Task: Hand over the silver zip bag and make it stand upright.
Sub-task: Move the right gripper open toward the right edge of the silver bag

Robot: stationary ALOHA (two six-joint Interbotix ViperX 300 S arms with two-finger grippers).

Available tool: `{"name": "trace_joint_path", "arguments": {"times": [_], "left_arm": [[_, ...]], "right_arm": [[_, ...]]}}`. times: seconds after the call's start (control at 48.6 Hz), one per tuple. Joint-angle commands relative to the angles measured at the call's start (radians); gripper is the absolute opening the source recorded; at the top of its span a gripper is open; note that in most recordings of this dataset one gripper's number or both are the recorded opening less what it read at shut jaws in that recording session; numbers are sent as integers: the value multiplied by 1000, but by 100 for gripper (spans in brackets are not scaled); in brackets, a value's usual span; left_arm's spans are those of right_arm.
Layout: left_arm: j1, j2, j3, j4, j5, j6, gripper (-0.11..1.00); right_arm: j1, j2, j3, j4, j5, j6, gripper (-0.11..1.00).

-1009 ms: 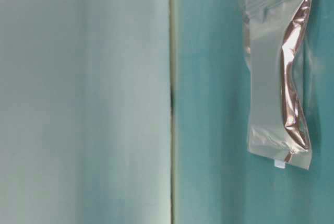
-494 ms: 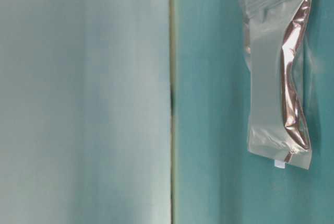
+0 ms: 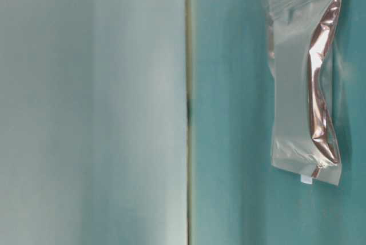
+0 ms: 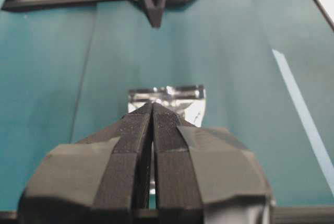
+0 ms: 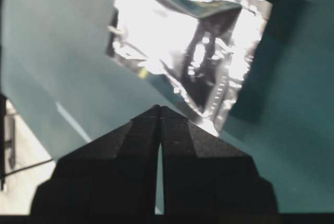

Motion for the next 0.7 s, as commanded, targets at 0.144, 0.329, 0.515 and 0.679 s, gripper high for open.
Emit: {"name": "trace_joint_path", "arguments": {"times": [0.144,0.329,0.515,0.679], "left_arm": [[2,5,-28,2,-6,-5,-1],[2,8,-25,2,-5,-5,-1],[3,14,-23,2,-5,-6,-1],[3,14,-21,2,-5,-3,-1]], "right_arm": [[2,34,21,6,-63,60,36],[23,77,46,6,-86,77,86],[49,135,84,8,-160,137,91],[101,224,86,8,-316,207,91]]}}
